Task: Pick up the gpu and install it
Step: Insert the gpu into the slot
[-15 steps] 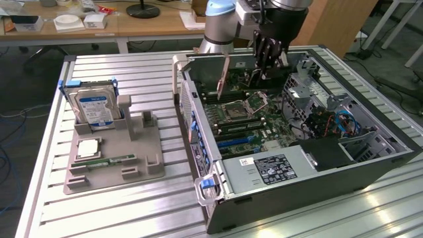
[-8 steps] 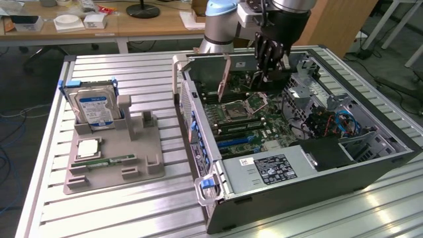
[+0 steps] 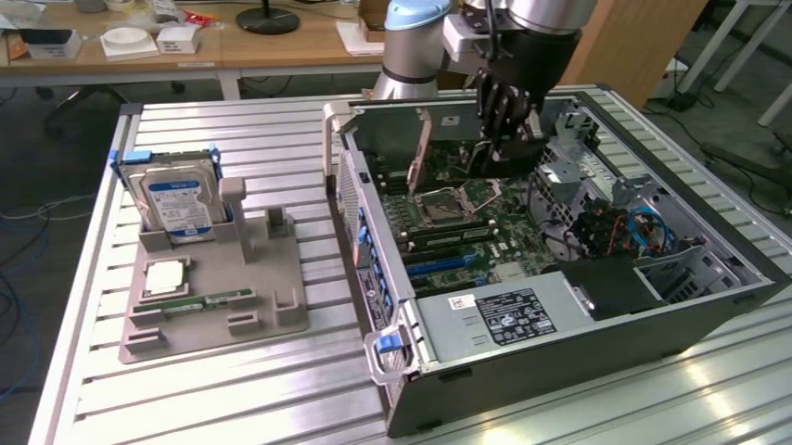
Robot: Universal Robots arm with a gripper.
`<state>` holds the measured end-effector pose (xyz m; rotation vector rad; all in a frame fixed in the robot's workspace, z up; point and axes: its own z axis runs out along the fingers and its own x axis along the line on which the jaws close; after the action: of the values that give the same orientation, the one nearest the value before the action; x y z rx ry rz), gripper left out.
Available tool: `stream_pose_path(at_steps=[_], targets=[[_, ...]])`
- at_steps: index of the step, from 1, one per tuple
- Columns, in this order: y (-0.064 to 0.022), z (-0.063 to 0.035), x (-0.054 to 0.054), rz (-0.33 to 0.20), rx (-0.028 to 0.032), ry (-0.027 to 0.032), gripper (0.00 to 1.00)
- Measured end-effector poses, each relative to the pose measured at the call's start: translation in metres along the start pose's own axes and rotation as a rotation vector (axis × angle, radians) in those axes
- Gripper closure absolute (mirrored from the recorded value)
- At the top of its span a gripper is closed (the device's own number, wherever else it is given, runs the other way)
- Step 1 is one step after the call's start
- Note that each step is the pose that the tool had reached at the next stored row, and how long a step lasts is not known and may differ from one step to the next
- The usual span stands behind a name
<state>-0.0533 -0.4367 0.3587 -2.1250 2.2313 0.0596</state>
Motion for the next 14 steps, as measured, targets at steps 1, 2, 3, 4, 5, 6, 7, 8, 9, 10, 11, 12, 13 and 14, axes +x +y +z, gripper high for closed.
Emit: stream_pose_path(at_steps=[1, 2, 3, 4, 5, 6, 7, 8, 9, 10, 11, 12, 13, 14], targets=[[0.0012, 0.0017, 0.000, 0.000, 0.0001, -0.0001, 0.73], [0.0025, 0.0030, 0.000, 0.000, 0.0000, -0.0001, 0.73], [0.0038, 0.0043, 0.001, 0.000, 0.0001, -0.0001, 0.73], [0.0045, 0.0053, 0.002, 0.000, 0.0000, 0.0001, 0.73], [0.0052, 0.0064, 0.003, 0.000, 0.0000, 0.0001, 0.73], [0.0060, 0.0075, 0.004, 0.000, 0.0000, 0.0000, 0.73], [0.0067, 0.0088, 0.005, 0.000, 0.0000, -0.0002, 0.73], [0.0076, 0.0101, 0.005, 0.000, 0.0000, -0.0002, 0.73], [0.0087, 0.0118, 0.006, 0.000, 0.0000, -0.0001, 0.73], [0.0098, 0.0134, 0.007, 0.000, 0.0000, -0.0002, 0.73], [0.0112, 0.0150, 0.007, -0.001, 0.0000, -0.0001, 0.73], [0.0127, 0.0168, 0.008, -0.001, -0.0001, -0.0001, 0.73], [0.0140, 0.0185, 0.008, -0.003, -0.0002, -0.0002, 0.73], [0.0152, 0.0203, 0.009, -0.007, -0.0005, -0.0005, 0.73]])
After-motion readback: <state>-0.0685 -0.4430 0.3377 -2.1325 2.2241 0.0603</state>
